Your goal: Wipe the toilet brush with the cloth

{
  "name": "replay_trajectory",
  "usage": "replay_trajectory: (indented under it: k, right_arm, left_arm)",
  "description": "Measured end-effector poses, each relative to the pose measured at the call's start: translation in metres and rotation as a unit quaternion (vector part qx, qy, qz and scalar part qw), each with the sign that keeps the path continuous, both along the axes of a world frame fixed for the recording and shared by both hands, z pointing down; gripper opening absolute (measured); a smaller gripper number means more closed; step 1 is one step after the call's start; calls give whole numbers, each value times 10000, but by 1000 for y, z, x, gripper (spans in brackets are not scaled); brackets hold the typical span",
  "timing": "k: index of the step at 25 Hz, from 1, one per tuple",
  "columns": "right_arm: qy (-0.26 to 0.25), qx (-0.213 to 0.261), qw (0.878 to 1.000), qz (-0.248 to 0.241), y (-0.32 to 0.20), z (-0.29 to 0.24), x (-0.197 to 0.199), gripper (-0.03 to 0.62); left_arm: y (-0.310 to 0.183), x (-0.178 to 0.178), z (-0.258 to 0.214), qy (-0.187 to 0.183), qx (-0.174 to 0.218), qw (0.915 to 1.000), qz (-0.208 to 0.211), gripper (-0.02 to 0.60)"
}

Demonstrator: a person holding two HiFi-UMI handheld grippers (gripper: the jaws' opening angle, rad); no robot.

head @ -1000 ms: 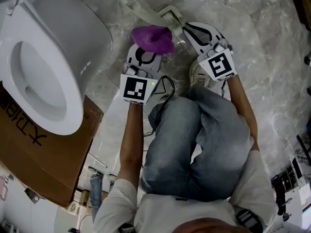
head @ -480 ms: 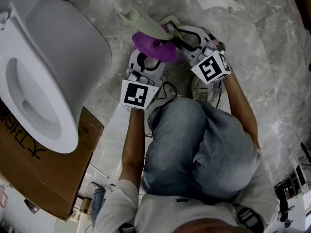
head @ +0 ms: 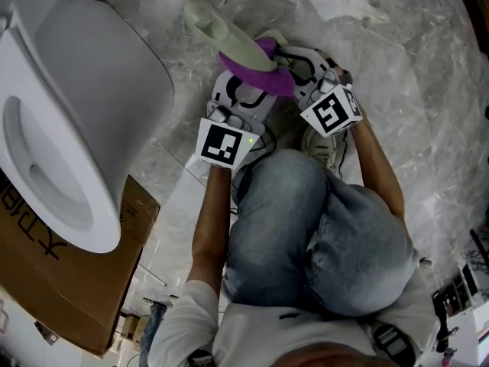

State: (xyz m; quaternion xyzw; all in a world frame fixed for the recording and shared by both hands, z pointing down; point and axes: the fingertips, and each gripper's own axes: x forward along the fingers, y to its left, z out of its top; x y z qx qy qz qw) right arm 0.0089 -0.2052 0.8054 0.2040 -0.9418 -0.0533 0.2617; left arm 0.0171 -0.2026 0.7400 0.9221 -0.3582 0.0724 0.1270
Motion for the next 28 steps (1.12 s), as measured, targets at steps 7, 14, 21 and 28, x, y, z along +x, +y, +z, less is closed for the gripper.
replay_trajectory:
  k: [7, 14, 21, 28]
  right_arm:
    - [-22, 155, 9999, -24, -1, 3, -2, 100]
    - [111, 375, 9992, -30, -1, 5, -1, 95]
    - [223, 463, 9986, -82, 0, 5, -1, 94]
    - [267, 499, 9983, -112, 0, 6, -2, 92]
  left_arm:
    - [-6, 5, 21, -186, 33, 9998, 8, 132]
    - [-6, 7, 16, -231, 96, 9996, 119, 104]
    - [-6, 5, -14, 89, 122, 9997, 205, 104]
    - [-7, -1, -43, 210, 62, 9993, 290, 105]
